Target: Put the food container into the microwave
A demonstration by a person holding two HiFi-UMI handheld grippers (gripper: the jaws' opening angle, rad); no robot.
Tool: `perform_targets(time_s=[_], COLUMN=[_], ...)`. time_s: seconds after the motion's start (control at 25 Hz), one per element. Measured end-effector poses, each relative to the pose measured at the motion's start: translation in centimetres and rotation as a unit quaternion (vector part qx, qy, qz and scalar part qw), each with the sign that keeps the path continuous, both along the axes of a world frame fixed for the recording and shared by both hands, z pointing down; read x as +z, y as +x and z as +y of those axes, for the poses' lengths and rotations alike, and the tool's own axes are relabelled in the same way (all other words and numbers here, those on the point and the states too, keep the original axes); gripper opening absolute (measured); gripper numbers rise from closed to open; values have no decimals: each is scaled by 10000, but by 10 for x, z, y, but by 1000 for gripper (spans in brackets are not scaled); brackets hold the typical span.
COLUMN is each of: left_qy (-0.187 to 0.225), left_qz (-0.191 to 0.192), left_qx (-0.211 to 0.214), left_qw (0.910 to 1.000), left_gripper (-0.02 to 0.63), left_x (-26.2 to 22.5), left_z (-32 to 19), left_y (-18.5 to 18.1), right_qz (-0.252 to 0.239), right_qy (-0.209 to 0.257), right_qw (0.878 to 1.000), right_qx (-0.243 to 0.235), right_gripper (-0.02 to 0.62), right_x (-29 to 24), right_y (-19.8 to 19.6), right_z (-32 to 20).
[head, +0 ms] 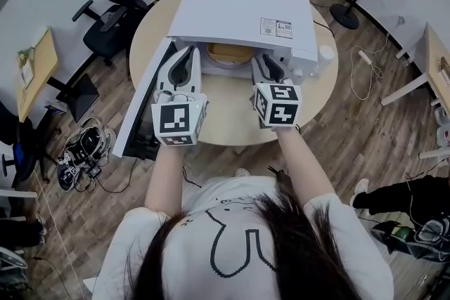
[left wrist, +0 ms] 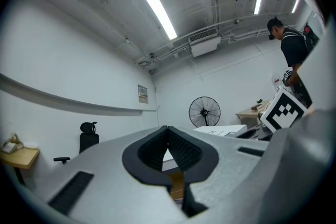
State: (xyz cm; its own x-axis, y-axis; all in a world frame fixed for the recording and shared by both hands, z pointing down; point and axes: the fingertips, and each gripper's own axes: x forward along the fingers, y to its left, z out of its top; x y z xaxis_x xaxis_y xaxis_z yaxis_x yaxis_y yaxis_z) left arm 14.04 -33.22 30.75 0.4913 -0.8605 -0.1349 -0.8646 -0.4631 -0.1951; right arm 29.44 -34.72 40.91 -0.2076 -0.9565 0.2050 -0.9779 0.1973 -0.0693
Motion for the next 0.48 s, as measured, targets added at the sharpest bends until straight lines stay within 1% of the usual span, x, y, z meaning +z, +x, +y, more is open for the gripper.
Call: perform_targets(time_s=[0.16,0.28,0.36,0.48], left_qy=[35,34,26,49], left_qz=[-5,15,28,46], left_qx=[95,143,195,284], left_qw=[9999,9999,9998,9996], left_gripper=[9,9,9,9], left_x=[-5,-9,-11,-16], left_z=[-1,-1,0,1], left_y=[-2,-6,-7,-9], right_qz=[24,137,212,358], right_qy=[46,134,278,656], right_qw=[10000,9998,9994,9971], right_qx=[-13,7,29,134], right_gripper=[118,106,95,75], right_x=[-14,-26,-37,-64], right_y=[2,5,7,11], right_z=[10,20,28,41])
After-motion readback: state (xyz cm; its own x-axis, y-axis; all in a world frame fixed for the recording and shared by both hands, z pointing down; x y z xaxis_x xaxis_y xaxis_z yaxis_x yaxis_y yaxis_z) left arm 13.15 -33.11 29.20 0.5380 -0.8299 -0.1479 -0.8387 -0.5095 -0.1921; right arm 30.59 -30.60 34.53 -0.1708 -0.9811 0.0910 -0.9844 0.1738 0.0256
